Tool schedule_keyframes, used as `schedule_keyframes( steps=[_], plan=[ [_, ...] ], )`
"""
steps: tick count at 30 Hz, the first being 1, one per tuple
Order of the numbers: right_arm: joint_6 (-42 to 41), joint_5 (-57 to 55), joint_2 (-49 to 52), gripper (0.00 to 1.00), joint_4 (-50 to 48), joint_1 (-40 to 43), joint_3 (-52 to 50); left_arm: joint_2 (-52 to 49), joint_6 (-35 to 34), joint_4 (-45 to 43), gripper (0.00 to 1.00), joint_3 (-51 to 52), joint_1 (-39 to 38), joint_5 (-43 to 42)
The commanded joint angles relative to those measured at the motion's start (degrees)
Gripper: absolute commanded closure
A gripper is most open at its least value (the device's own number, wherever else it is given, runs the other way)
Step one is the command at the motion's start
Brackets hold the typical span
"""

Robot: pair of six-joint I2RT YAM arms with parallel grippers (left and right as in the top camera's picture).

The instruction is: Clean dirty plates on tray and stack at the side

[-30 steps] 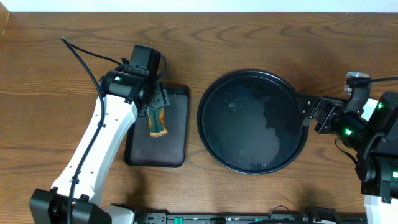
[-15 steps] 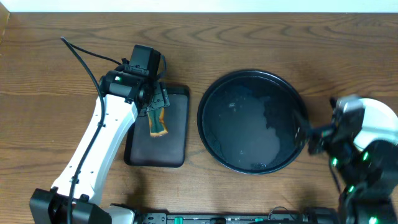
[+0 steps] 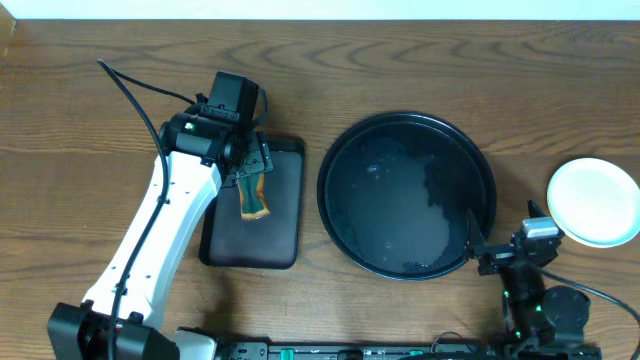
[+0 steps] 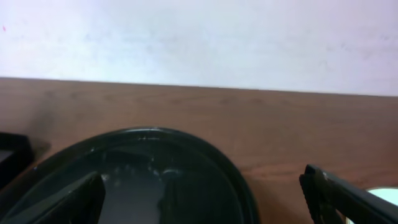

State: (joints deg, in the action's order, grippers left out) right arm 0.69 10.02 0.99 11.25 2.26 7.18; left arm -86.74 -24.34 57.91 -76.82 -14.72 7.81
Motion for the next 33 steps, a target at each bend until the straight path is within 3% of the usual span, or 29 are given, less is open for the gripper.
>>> schedule_keyframes(
  steps=[1,3,33],
  plan=[
    [0.68,-1.42,-0.72,0.01,-4.90,-0.39,-4.37,-0.09,-0.11,0.07,0.15,-1.05,0.24,0.11],
    [0.70,-1.42,-0.72,0.01,-9.22,-0.39,-6.93,-0.09,-0.11,0.07,0.15,-1.05,0.24,0.11],
    [0.68,-1.86,-0.61,0.01,-7.78,-0.44,-6.86,2.01,-0.09,0.07,0.15,-0.96,-1.18,0.22]
  ],
)
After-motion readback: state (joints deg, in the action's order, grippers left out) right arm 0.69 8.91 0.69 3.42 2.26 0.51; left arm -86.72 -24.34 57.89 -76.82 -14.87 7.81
